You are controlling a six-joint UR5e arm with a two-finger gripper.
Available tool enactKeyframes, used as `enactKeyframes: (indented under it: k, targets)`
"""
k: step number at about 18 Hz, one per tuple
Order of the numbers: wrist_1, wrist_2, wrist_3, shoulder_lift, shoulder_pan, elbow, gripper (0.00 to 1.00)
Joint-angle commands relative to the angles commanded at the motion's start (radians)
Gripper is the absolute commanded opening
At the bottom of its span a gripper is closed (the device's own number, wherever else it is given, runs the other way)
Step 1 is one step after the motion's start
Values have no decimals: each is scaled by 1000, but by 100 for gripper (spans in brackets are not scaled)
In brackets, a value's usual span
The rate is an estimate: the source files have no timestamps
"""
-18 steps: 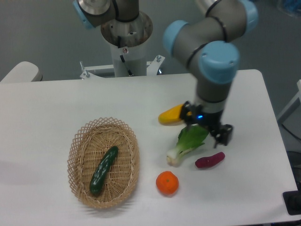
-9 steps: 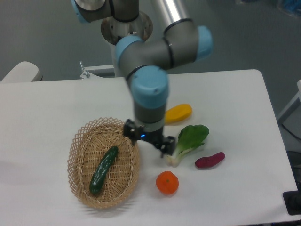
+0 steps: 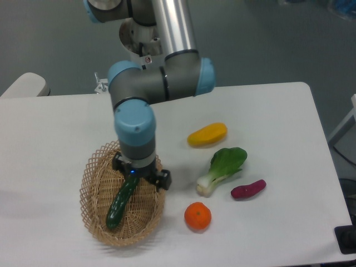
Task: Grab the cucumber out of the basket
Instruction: 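Move the open gripper over the basket above the green cucumber, then lower the gripper onto the cucumber and close on it, then lift the cucumber up out of the basket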
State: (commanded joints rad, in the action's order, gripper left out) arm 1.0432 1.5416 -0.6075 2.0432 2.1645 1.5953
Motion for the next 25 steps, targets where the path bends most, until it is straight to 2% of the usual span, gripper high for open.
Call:
enactKeyframes:
  k: [2, 6, 12, 13, 14, 15, 16, 17, 20, 25]
  targets:
    - [-14, 0, 8, 14, -11, 15, 100]
    - [-97, 2, 5, 31, -23, 67, 100]
    - [-104, 3, 6, 54, -38, 69, 100]
    - [-104, 5, 6, 54, -37, 66, 97]
    - [-104, 3, 6, 54, -37, 63, 82]
    - [-103, 3, 0, 52, -37, 58, 58]
    - [-103, 2, -3, 52, -37, 55, 39]
    - [-104, 2, -5, 54, -37, 49, 31]
    - [-104, 2, -6, 54, -32, 34, 22]
    - [-103, 2, -9, 49, -23, 22, 18]
